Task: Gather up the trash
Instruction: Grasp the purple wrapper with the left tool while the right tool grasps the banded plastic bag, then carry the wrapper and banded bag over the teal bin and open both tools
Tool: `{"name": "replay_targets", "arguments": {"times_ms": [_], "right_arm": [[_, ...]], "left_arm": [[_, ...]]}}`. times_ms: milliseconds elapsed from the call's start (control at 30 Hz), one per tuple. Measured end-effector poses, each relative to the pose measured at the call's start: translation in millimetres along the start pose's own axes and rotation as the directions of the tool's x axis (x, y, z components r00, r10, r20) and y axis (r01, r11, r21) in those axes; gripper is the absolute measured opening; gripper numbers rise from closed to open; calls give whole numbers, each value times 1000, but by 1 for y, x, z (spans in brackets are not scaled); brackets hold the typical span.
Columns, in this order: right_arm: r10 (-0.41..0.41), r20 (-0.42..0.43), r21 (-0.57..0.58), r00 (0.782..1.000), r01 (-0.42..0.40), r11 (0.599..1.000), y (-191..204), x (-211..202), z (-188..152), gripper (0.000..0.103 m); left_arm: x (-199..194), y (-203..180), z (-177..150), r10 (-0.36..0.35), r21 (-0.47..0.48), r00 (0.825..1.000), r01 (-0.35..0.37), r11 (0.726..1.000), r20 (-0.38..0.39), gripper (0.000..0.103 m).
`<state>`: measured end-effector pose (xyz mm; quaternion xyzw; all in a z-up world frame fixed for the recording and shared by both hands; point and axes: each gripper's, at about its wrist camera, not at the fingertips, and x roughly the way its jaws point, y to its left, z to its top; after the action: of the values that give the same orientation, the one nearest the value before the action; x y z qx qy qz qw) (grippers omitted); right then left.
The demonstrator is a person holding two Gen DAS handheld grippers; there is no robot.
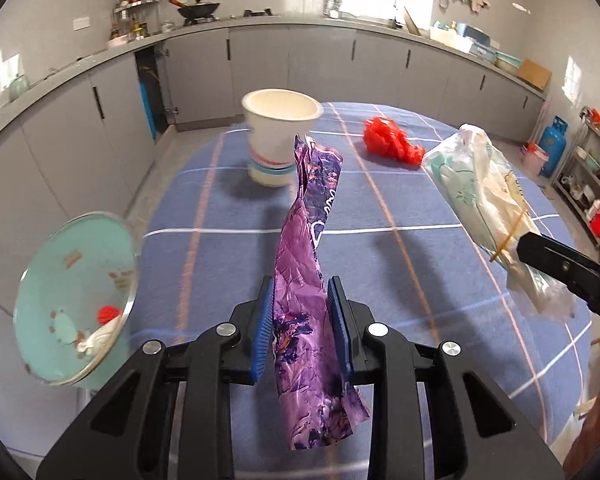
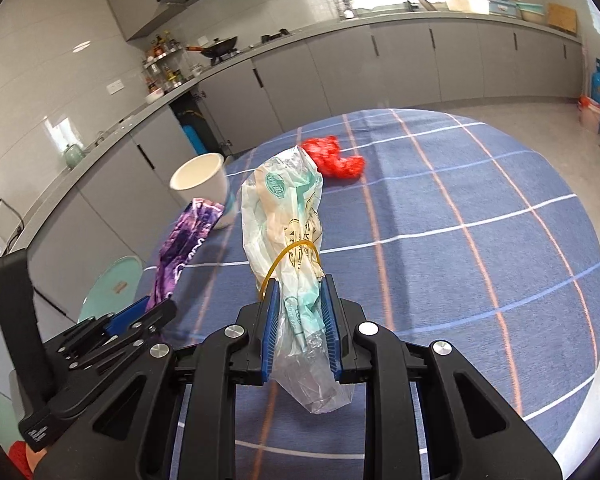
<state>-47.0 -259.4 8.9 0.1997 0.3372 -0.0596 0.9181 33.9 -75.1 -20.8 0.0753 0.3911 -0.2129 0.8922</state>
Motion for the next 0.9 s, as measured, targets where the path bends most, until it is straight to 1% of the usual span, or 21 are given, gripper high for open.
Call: {"name": "replay_targets", "arguments": {"times_ms": [67, 267, 400, 667, 900], "right_arm": [[12, -2, -16, 1000, -12, 1000, 10, 1, 0, 22], [63, -11, -75, 998, -64, 995, 49, 5, -1, 22], [100, -22, -120, 995, -102, 988, 77, 10, -1, 22], [167, -67, -185, 984, -176, 967, 131, 26, -5, 22], [197, -103, -227, 975, -216, 950, 171, 45, -8, 22]], "left_arm": [[-8, 9, -3, 15, -10, 1000, -15, 1000, 7, 28], [-32, 45, -17, 108, -52, 994, -106, 993, 36, 28], [-45, 70, -25, 140, -100, 989, -136, 986, 38, 28], [-53, 114, -37, 207, -184, 978, -198, 963, 31, 28], [-52, 155, -45, 260, -261, 966, -252, 932, -7, 28]]}}
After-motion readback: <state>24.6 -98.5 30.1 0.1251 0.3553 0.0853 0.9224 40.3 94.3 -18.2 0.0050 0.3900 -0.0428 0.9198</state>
